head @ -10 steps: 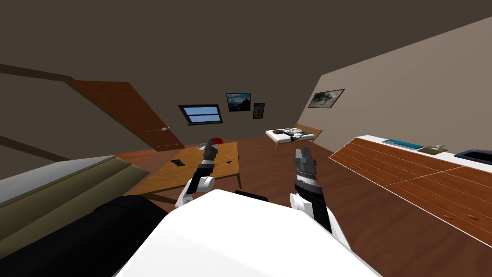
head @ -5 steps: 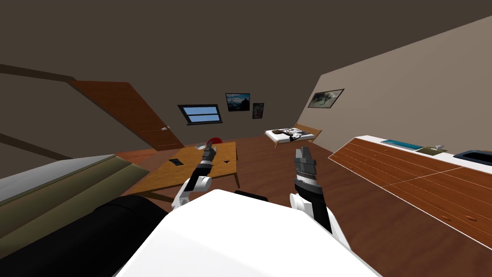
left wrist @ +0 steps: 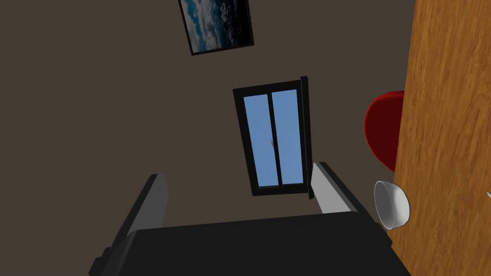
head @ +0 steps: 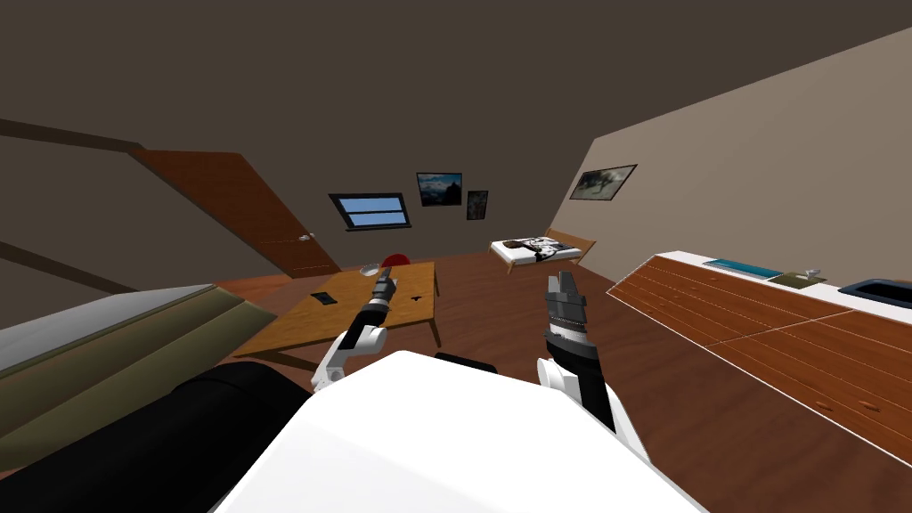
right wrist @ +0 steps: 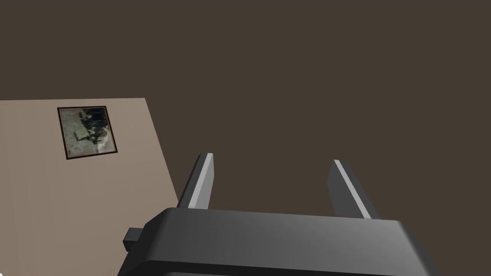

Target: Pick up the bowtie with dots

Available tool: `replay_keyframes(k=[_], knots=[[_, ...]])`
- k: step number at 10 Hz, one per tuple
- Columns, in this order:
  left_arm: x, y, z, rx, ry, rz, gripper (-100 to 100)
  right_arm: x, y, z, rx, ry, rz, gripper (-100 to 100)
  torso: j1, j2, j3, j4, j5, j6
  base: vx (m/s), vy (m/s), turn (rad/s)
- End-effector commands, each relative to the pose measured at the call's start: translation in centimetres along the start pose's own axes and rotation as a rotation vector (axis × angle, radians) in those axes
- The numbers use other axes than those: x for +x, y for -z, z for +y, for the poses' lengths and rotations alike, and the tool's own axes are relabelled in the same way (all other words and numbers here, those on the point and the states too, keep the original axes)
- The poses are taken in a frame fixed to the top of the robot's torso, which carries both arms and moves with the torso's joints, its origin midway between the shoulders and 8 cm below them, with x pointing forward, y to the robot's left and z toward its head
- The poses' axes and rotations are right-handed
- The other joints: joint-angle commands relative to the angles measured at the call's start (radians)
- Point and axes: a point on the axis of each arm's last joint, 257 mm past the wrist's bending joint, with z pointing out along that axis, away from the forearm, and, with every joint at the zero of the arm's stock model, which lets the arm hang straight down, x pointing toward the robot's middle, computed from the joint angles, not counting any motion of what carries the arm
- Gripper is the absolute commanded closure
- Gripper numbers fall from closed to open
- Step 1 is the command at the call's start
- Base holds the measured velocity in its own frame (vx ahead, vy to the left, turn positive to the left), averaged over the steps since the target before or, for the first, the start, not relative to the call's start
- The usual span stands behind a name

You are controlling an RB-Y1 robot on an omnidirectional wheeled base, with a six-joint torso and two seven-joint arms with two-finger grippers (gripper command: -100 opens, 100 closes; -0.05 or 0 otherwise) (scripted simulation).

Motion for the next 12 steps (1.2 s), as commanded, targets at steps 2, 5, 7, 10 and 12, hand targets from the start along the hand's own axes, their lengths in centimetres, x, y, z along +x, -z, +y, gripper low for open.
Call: replay_keyframes(k=[2,5,7,10,12], knots=[[-2.3,0.2,3.4,-0.102,0.001,-0.03,-100,0.0,0.0,0.0,0.0,0.0,0.0,0,0.001,0.0,0.0,0.0,0.0,0.0,-0.003,-0.088,0.013],[-4.7,0.8,7.0,-0.213,0.008,-0.069,-100,0.0,0.0,0.0,0.0,0.0,0.0,0,0.001,-0.001,0.0,0.0,0.0,0.0,0.003,-0.093,0.012],[-5.8,1.2,8.8,-0.271,0.013,-0.09,-100,0.0,0.0,0.0,0.0,0.0,0.0,0,0.0,-0.002,-0.001,0.0,0.0,0.0,0.011,-0.107,0.014],[-7.9,2.4,12.3,-0.378,0.028,-0.128,-100,0.0,0.0,0.0,0.0,0.0,0.0,0,0.004,-0.002,-0.001,0.0,0.001,0.0,0.018,-0.053,0.006],[-8.8,3.0,14.0,-0.429,0.035,-0.145,-100,0.0,0.0,0.0,0.0,0.0,0.0,0,0.004,-0.002,-0.001,0.0,0.001,0.0,0.025,-0.046,0.007]])
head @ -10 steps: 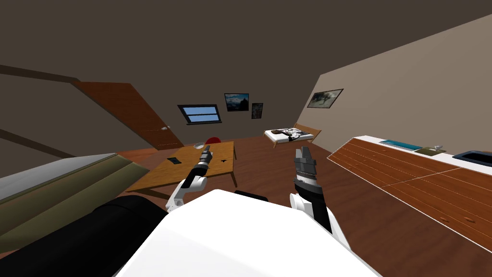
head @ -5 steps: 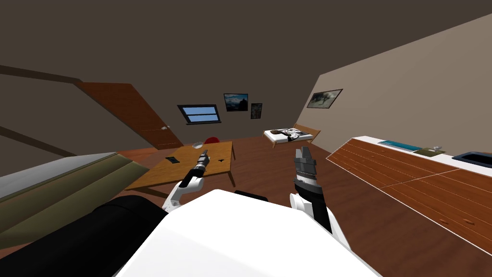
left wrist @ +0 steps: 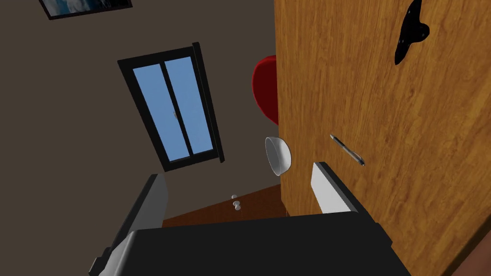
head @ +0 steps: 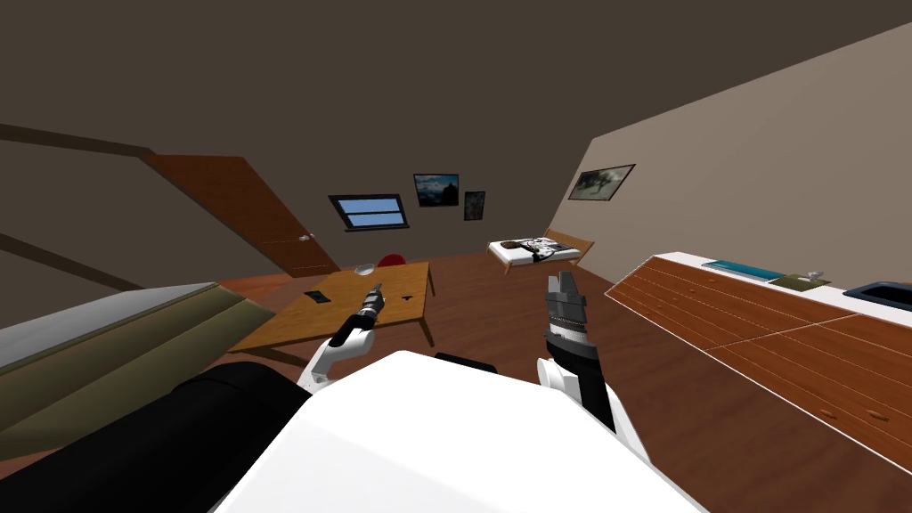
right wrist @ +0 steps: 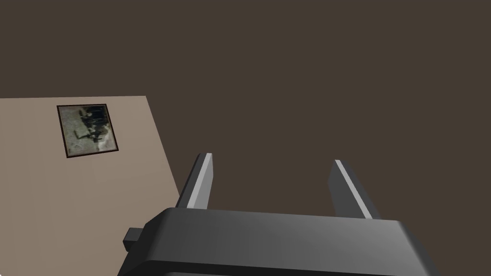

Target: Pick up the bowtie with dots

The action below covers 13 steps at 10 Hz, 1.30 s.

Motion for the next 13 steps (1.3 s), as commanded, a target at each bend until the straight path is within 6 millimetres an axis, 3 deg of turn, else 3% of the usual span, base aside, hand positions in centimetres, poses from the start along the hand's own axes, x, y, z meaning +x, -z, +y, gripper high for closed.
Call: replay_keyframes(k=[1,2,3,7,13], knots=[[-1.4,-0.3,2.6,-0.076,0.012,-0.023,-100,0.0,0.0,0.0,0.0,0.0,0.0,0,0.0,0.0,0.0,0.0,0.0,0.0,0.054,-0.071,0.012],[-2.2,-0.4,4.3,-0.126,0.018,-0.036,-100,0.0,0.0,0.0,0.0,0.0,0.0,0,-0.001,-0.001,-0.001,0.0,0.0,0.0,0.061,-0.067,0.009],[-2.2,-0.3,4.4,-0.132,0.018,-0.036,-100,0.0,0.0,0.0,0.0,0.0,0.0,0,-0.001,-0.002,-0.001,-0.001,0.0,0.0,0.051,-0.041,0.008],[-4.2,-0.1,10.7,-0.312,0.035,-0.066,-100,0.0,0.0,0.0,0.0,0.0,0.0,0,0.001,-0.005,-0.003,-0.001,0.0,0.0,0.098,-0.028,0.002],[-4.8,0.9,18.7,-0.538,0.035,-0.061,-100,0.0,0.0,0.0,0.0,0.0,0.0,0,0.007,-0.01,-0.006,-0.002,0.001,0.0,0.159,0.031,-0.005]])
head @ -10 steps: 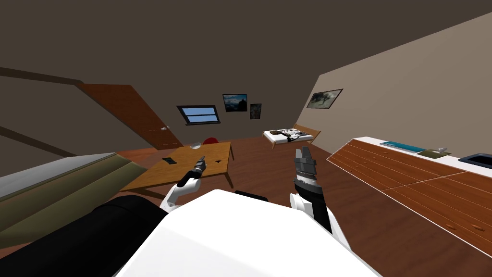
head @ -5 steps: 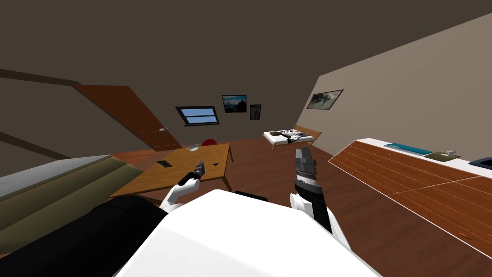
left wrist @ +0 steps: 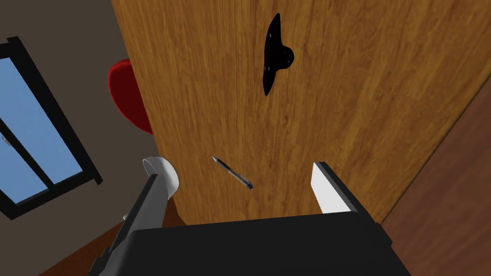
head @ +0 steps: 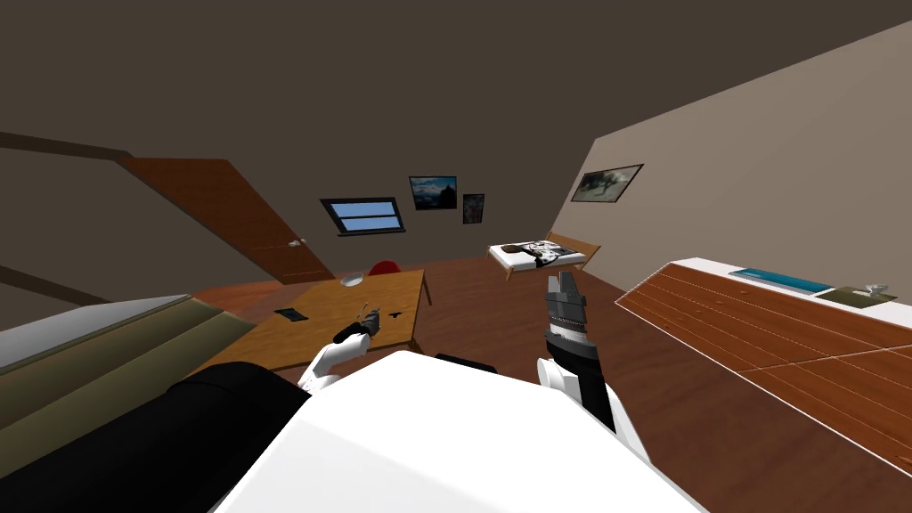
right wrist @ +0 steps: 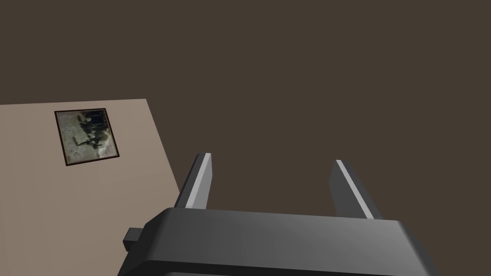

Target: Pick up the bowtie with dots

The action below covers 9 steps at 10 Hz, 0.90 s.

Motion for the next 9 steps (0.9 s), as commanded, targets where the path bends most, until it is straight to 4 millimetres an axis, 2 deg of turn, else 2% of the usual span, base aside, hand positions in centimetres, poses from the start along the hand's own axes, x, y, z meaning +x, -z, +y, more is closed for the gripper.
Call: replay_keyframes(k=[1,2,3,6,7,8,9], knots=[[0.2,-0.6,2.1,-0.064,-0.004,0.003,-100,0.0,0.0,0.0,0.0,0.0,0.0,0,0.0,0.0,0.0,0.0,0.0,0.0,0.181,0.056,-0.011],[0.2,-0.9,3.4,-0.1,-0.007,0.005,-100,0.0,0.0,0.0,0.0,0.0,0.0,0,0.0,-0.001,0.0,0.0,0.0,0.0,0.18,0.058,-0.006],[0.2,-0.9,3.4,-0.1,-0.007,0.005,-100,0.0,0.0,0.0,0.0,0.0,0.0,0,-0.001,-0.001,0.0,0.0,0.0,0.0,0.109,0.046,-0.003],[0.3,-1.5,7.2,-0.201,-0.012,0.013,-100,0.0,0.0,0.0,0.0,0.0,0.0,0,-0.002,0.004,0.002,0.001,-0.001,0.0,0.111,0.036,-0.006],[0.3,-1.5,7.2,-0.201,-0.012,0.013,-100,0.0,0.0,0.0,0.0,0.0,0.0,0,-0.002,0.003,0.002,0.001,0.0,0.0,0.1,0.021,-0.003],[0.3,-1.6,8.4,-0.232,-0.013,0.015,-100,0.0,0.0,0.0,0.0,0.0,0.0,0,-0.003,0.005,0.002,0.001,-0.001,0.0,0.087,0.019,-0.004],[0.3,-1.6,10.6,-0.288,-0.013,0.019,-100,0.0,0.0,0.0,0.0,0.0,0.0,0,-0.003,0.005,0.003,0.001,-0.001,0.0,0.127,0.067,-0.004]])
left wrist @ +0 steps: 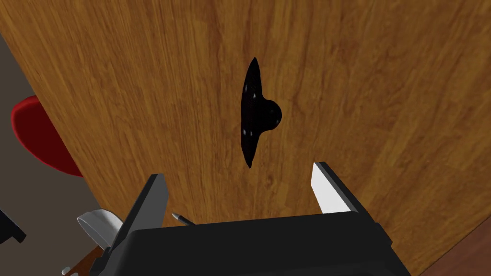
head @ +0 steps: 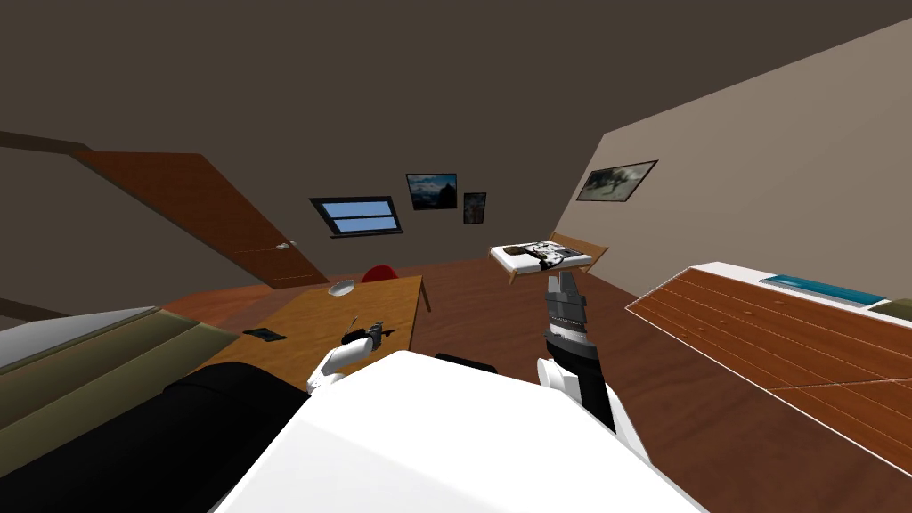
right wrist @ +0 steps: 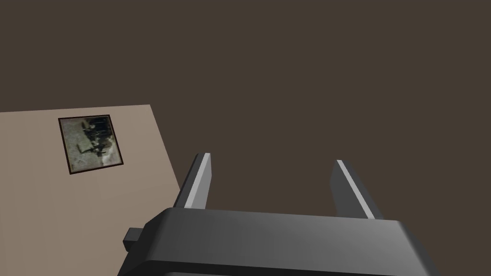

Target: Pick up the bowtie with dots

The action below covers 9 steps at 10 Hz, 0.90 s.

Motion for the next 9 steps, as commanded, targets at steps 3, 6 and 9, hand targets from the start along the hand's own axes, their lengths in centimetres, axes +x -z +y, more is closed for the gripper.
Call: replay_keyframes(k=[3,6,9], knots=[[0.3,-0.7,4.7,-0.115,0.006,0.01,-100,0.0,0.0,0.0,0.0,0.0,0.0,0,-0.002,-0.001,-0.001,0.0,0.0,0.0,0.118,0.036,-0.005],[0.8,-0.9,4.5,-0.102,0.005,0.009,-100,0.0,0.0,0.0,0.0,0.0,0.0,0,-0.004,0.007,0.004,0.001,-0.001,0.0,0.015,0.009,0.001],[1.5,-1.8,5.1,-0.101,0.005,0.009,-100,0.0,0.0,0.0,0.0,0.0,0.0,0,-0.002,0.007,0.004,0.001,0.0,0.0,0.014,0.04,-0.001]])
